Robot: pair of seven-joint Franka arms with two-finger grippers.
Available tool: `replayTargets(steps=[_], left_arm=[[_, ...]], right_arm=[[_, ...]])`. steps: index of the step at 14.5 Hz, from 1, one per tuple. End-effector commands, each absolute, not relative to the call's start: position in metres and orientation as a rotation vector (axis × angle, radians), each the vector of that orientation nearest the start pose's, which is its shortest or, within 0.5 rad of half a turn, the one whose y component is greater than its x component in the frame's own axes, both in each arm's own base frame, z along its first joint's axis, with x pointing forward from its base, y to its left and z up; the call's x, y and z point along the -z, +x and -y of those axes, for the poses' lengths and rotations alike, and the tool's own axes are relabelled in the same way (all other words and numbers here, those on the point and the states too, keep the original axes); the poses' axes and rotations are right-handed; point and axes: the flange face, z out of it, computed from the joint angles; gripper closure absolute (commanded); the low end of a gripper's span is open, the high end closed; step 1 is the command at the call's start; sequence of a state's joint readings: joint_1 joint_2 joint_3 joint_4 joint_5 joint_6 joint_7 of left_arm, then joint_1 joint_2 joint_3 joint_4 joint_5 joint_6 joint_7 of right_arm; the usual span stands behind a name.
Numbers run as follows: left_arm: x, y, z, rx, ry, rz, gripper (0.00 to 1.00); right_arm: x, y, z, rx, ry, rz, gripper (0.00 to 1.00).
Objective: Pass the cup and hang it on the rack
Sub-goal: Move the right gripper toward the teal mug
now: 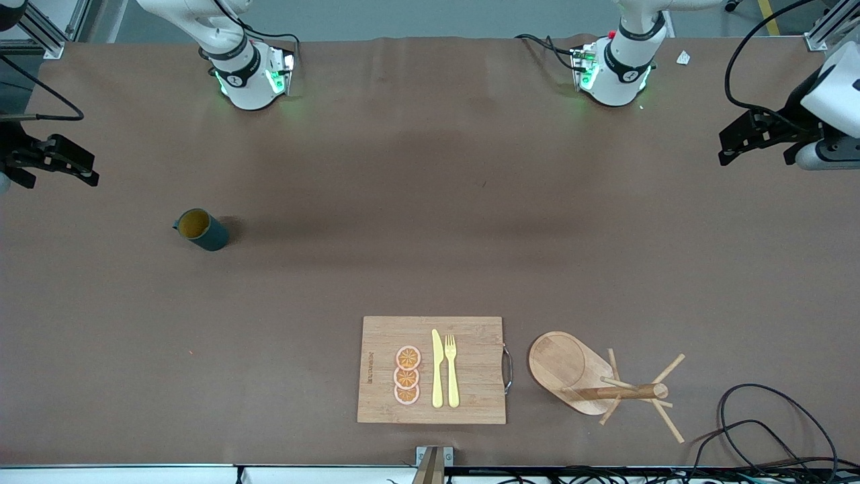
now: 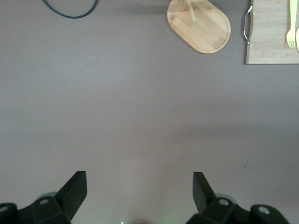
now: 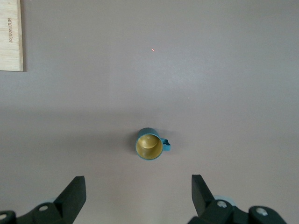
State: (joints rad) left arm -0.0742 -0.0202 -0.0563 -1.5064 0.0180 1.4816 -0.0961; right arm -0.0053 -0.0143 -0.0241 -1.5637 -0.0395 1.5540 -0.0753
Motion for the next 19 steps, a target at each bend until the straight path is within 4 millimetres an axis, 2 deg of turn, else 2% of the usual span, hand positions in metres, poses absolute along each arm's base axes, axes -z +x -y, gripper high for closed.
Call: replayTargets(steps=[1, 6, 8, 10, 12, 14, 17, 19], left_arm=[[-0.661, 0.535, 0.065, -0.015, -3.126, -0.106, 0.00], [-0.665, 0.536, 0.067, 0.001, -3.117, -0.075, 0.00], [-0.649, 0.546, 0.068, -0.043, -3.125, -0.082, 0.00], [-0.648, 0.547, 0.070, -0.041, -3.128, -0.085, 0.00], [-0.646, 0.548, 0.071, -0.040, -3.131, -0.085, 0.00], [-0.644, 0.550, 0.069, -0.045, -3.133, -0.081, 0.00], [-0.643, 0.551, 0.070, -0.044, -3.130, -0.083, 0.00], [-0.641, 0.555, 0.071, -0.023, -3.133, -0.086, 0.00]], right_arm=[[-0.635, 0.549, 0.024, -0.001, -3.174, 0.084, 0.00], [-0.627, 0.548, 0.022, -0.042, -3.171, 0.079, 0.00], [-0.607, 0.546, 0.022, -0.099, -3.164, 0.083, 0.00], [-0.591, 0.547, 0.023, -0.112, -3.163, 0.080, 0.00], [-0.558, 0.546, 0.024, -0.125, -3.150, 0.076, 0.00], [-0.538, 0.542, 0.021, -0.102, -3.142, 0.079, 0.00], [-0.495, 0.539, 0.019, -0.087, -3.122, 0.070, 0.00], [-0.474, 0.537, 0.019, -0.059, -3.124, 0.069, 0.00]])
